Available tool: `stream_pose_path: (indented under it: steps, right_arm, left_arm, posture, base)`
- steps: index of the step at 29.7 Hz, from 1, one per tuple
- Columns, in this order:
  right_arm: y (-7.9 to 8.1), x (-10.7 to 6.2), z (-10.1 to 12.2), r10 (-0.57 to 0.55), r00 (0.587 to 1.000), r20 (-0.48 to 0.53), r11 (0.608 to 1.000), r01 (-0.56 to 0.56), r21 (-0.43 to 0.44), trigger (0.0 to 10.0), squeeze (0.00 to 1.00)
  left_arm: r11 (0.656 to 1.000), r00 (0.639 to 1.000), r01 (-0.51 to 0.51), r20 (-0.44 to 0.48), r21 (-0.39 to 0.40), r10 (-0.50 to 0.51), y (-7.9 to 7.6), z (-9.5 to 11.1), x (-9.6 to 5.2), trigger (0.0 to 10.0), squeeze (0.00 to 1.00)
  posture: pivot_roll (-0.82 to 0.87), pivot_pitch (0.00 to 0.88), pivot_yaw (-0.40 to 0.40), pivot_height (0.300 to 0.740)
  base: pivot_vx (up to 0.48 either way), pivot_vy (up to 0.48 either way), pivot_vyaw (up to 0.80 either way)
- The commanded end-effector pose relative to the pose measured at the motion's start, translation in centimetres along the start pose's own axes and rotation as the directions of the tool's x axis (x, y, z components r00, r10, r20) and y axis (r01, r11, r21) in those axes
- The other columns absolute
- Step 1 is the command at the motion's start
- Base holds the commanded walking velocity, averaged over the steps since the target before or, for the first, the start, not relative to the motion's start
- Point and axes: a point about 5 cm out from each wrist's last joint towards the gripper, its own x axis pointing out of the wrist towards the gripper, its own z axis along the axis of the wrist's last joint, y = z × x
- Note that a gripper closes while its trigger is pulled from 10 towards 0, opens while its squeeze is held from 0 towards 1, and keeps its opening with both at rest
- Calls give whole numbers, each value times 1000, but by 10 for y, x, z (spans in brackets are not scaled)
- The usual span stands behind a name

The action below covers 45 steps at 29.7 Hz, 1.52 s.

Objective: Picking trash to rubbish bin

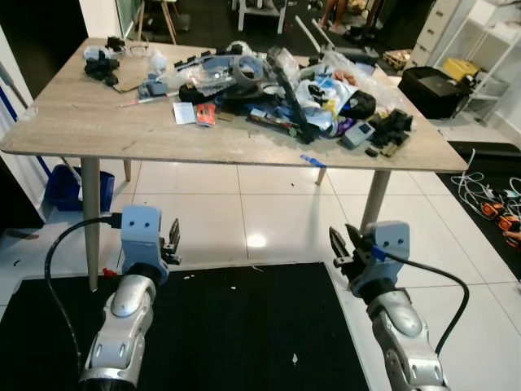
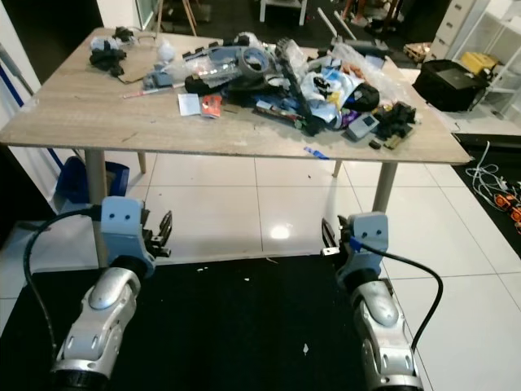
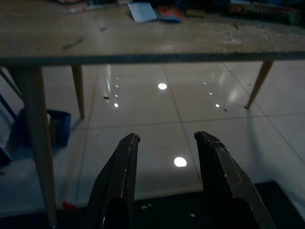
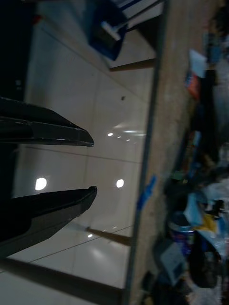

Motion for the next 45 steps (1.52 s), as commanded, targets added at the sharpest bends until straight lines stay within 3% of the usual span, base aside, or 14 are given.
stream_pose_path:
  steps: [1, 14, 21, 45]
  right_arm:
    - [-7, -3, 0, -20, 1000, -1, 1000, 20, -19, 10000, 0]
    - [-8, -2, 4, -18, 1000, 16, 999, 18, -45, 10000, 0]
    - [-8, -2, 5, -14, 1000, 23, 999, 15, -49, 10000, 0]
    - [-8, -1, 9, -22, 999, 42, 1000, 23, -14, 10000, 0]
  left_arm:
    - [1000, 1000, 3, 10, 7, -3, 0, 5, 1, 10000, 0]
    - [1000, 999, -28, 46, 5, 28, 6, 15, 5, 10000, 0]
    - [1000, 999, -25, 45, 4, 25, 6, 15, 6, 10000, 0]
    - [1000, 999, -10, 44, 1, 10, 2, 16, 5, 10000, 0]
  posture:
    - [-43, 104, -85, 740]
    - [-45, 107, -84, 740]
    - [-44, 106, -84, 740]
    - [-46, 106, -84, 740]
  base:
    - [300, 0, 0]
    - [299, 0, 0]
    - [297, 0, 650]
    - [299, 0, 0]
